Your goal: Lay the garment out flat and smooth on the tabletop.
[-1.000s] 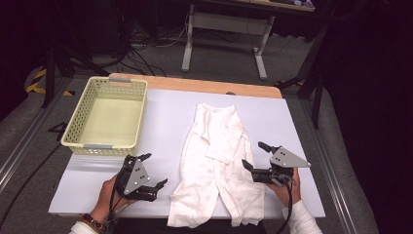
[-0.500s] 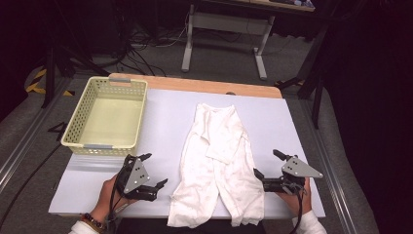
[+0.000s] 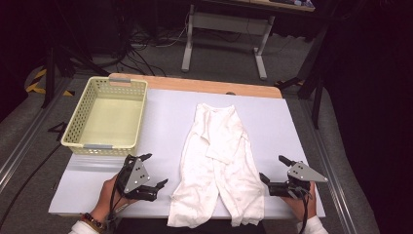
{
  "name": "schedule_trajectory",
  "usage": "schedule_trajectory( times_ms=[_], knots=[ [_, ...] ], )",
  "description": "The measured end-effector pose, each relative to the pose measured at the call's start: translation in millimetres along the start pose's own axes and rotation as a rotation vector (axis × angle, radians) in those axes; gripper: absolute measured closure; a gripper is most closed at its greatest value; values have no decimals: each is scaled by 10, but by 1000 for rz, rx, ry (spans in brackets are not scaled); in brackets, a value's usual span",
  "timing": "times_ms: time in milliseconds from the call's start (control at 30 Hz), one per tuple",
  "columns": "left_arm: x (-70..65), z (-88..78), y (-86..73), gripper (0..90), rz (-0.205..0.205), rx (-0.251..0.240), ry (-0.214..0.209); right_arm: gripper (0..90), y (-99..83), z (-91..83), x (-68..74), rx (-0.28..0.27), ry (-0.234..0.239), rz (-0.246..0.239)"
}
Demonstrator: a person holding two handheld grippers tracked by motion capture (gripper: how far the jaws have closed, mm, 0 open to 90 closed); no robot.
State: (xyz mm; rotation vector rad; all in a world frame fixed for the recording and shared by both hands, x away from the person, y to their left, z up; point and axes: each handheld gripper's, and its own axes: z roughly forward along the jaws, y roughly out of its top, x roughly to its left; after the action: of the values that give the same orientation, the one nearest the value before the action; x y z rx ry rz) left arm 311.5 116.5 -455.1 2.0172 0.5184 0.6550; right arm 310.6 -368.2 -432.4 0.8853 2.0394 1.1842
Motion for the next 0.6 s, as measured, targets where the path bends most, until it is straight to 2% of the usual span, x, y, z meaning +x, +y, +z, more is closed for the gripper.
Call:
schedule_trajectory(
  times_ms=[133,600],
  knots=[
    [7,12,-3,89,-6,3,-5,54,5,9,10,-1,8,2],
    [-18,-4,-4,89,13,11,-3,58,30,37,47,-2,10,-22]
  ],
)
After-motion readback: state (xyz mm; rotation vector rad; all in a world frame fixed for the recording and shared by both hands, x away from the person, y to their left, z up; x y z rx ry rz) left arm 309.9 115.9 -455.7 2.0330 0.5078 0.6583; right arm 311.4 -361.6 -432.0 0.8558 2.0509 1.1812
